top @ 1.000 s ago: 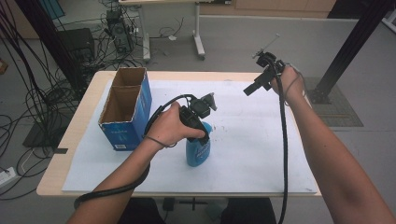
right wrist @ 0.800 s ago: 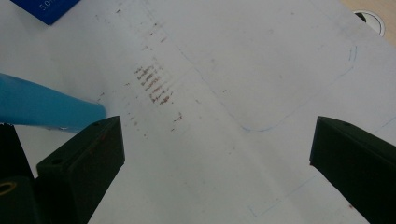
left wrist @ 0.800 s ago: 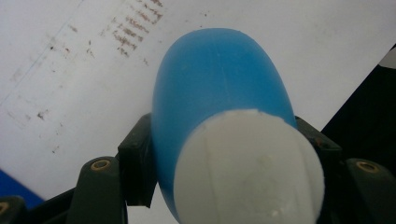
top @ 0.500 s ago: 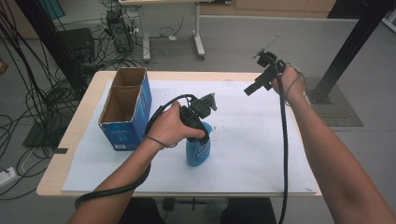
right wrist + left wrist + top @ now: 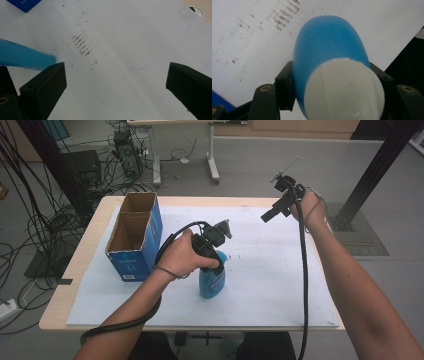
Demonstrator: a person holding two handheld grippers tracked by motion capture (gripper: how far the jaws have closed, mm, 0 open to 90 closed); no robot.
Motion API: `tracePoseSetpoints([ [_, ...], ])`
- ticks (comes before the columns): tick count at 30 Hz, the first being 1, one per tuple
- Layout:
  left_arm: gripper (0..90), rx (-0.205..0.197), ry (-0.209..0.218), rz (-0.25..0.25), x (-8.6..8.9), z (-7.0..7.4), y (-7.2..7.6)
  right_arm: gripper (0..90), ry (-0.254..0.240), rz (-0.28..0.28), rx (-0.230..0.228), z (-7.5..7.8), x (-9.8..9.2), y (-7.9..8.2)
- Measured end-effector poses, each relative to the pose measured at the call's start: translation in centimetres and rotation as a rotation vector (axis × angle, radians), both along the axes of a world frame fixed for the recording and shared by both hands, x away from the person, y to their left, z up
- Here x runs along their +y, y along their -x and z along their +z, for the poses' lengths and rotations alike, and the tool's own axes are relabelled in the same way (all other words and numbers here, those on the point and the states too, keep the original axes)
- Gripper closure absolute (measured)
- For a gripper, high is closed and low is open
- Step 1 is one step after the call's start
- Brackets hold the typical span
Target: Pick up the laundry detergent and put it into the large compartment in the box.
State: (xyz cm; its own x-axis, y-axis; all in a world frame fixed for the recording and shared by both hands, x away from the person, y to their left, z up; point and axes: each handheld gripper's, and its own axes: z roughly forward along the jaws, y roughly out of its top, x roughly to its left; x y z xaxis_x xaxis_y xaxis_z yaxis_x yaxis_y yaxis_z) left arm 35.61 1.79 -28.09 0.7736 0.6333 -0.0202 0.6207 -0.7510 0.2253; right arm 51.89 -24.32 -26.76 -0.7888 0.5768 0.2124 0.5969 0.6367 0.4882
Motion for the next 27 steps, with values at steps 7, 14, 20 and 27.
tracePoseSetpoints([
  [7,36.9,0.002,0.003,-0.001,0.04,-0.01,-0.02,2.9,0.004,-0.003,0.003,-0.05,-0.01,-0.07],
  [14,36.9,-0.001,0.008,-0.001,0.10,-0.03,-0.01,2.9,0.008,0.003,-0.002,-0.05,0.05,-0.11],
  [20,36.9,-0.001,0.011,-0.002,0.15,-0.04,-0.02,3.0,0.011,0.005,-0.003,-0.07,0.14,-0.11],
  [27,36.8,-0.001,0.013,-0.001,0.17,-0.05,-0.02,2.9,0.009,0.000,0.005,-0.13,0.18,-0.16],
])
